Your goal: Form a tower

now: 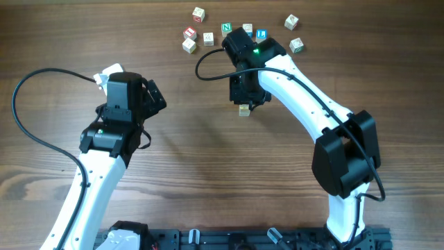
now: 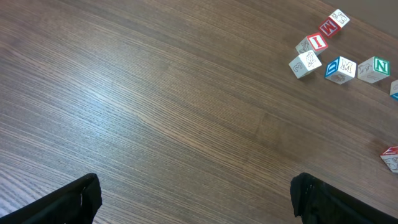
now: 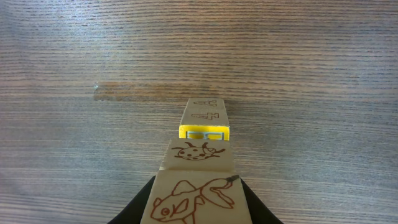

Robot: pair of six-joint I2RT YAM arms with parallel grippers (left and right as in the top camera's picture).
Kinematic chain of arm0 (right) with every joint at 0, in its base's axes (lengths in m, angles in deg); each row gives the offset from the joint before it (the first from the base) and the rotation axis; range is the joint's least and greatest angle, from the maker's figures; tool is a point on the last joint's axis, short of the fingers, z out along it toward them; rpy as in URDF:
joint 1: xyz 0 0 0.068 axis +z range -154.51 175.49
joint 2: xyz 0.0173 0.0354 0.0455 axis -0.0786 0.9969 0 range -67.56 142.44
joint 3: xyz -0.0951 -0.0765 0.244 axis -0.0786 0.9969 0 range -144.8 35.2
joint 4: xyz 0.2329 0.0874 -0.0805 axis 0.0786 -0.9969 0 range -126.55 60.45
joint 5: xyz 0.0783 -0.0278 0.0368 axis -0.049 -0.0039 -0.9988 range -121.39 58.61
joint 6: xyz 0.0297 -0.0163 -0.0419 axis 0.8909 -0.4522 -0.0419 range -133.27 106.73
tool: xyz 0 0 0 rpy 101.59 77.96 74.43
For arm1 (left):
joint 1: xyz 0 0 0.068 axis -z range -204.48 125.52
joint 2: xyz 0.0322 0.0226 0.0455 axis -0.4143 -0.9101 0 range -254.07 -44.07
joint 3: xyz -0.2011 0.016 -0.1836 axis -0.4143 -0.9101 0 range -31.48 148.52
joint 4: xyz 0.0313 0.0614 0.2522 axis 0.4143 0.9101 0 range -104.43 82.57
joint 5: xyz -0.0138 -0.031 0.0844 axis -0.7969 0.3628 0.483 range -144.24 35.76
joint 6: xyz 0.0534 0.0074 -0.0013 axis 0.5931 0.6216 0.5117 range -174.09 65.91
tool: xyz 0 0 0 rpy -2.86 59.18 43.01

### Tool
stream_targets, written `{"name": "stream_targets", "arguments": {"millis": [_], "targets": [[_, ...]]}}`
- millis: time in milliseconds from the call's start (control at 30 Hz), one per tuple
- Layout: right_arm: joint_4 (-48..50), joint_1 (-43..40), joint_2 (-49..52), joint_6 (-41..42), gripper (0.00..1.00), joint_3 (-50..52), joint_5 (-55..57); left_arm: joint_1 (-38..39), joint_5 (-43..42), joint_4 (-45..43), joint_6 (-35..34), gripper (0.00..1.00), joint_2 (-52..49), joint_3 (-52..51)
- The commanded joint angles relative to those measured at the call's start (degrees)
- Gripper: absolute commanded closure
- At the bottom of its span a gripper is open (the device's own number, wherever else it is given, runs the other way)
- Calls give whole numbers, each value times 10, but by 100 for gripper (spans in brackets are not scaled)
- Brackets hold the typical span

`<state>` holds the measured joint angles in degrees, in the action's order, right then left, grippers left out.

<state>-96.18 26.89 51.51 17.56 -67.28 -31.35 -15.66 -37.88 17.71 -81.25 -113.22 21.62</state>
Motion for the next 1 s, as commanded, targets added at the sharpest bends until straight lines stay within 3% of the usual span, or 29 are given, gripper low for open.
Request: {"name": "stream_targets", "arguments": {"millis": [0,433,967], "targets": [[2,-3,21,8,86,6,-5,-4,-3,-1,-5,0,3,3],[1,-3,35,7,86,6,-10,-4,-3,-1,-5,0,3,3],[1,-7,35,7,57,6,-10,-4,-3,-1,-5,0,3,3]]}}
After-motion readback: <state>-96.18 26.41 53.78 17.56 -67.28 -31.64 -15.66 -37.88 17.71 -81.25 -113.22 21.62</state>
